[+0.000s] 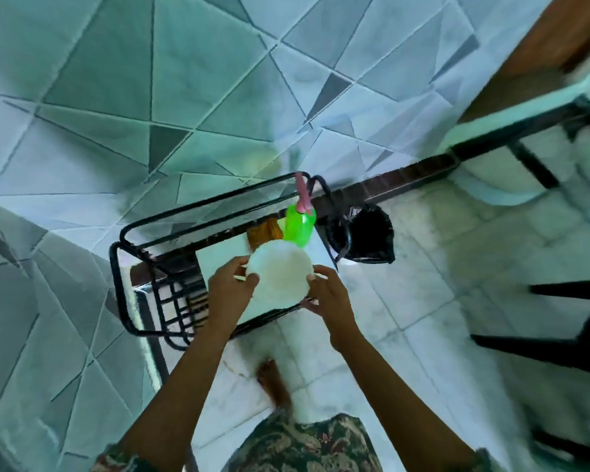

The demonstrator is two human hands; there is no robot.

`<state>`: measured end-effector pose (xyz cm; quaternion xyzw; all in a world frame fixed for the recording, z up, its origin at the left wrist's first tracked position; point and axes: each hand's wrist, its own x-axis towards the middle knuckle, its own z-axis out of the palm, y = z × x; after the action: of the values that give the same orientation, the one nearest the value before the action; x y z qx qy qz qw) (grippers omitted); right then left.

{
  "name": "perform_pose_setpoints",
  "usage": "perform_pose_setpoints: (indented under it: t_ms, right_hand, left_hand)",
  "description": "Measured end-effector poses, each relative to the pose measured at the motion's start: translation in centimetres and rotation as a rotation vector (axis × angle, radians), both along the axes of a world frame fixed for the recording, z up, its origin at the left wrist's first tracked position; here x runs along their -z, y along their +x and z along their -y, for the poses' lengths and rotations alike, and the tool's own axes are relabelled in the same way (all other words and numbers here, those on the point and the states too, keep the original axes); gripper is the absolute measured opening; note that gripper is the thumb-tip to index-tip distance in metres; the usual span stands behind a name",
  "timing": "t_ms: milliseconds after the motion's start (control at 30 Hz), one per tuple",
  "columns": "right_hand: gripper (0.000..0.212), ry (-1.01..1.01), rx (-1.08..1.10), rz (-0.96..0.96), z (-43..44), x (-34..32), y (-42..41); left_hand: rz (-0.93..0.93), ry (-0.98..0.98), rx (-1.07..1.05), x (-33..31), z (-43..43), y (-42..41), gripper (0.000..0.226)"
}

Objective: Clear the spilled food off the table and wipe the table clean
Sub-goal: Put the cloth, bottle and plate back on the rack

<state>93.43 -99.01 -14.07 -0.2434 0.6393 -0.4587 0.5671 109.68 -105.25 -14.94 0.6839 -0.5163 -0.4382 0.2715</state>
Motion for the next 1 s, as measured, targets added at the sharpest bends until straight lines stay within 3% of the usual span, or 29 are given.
perform_pose_setpoints:
  t_ms: [100,333,567,767,1000]
  right_hand:
    - [0.023,-0.067,0.115,-0.033,-5.9,-4.2,-4.0]
    - [0.003,-0.157,0.452,-0.102,-27.2,-10.5,-15.7]
    - [0.009,-0.203,0.845,-0.237,-50.2,-15.2,-24.3]
    - [0.011,-0.203,1.088,-0.356,-64.7,-17.0,-30.8]
    - [0.011,-0.208,1.333,-0.389,-79.9,-18.6,-40.1]
  left_hand:
    - [0.003,-0.076,0.137,-3.9,-3.9,-4.5,0.035]
    - [-0.085,-0.209,0.484,-11.2,-19.8,-19.3,0.027]
    - [-0.185,-0.192,0.904,-17.0,-38.3,-34.2,0.022]
    - [-0.225,-0.294,1.169,-20.0,-52.6,-44.7,0.018]
    - [-0.331,-0.252,1.353,-21.3,-68.0,-58.0,0.017]
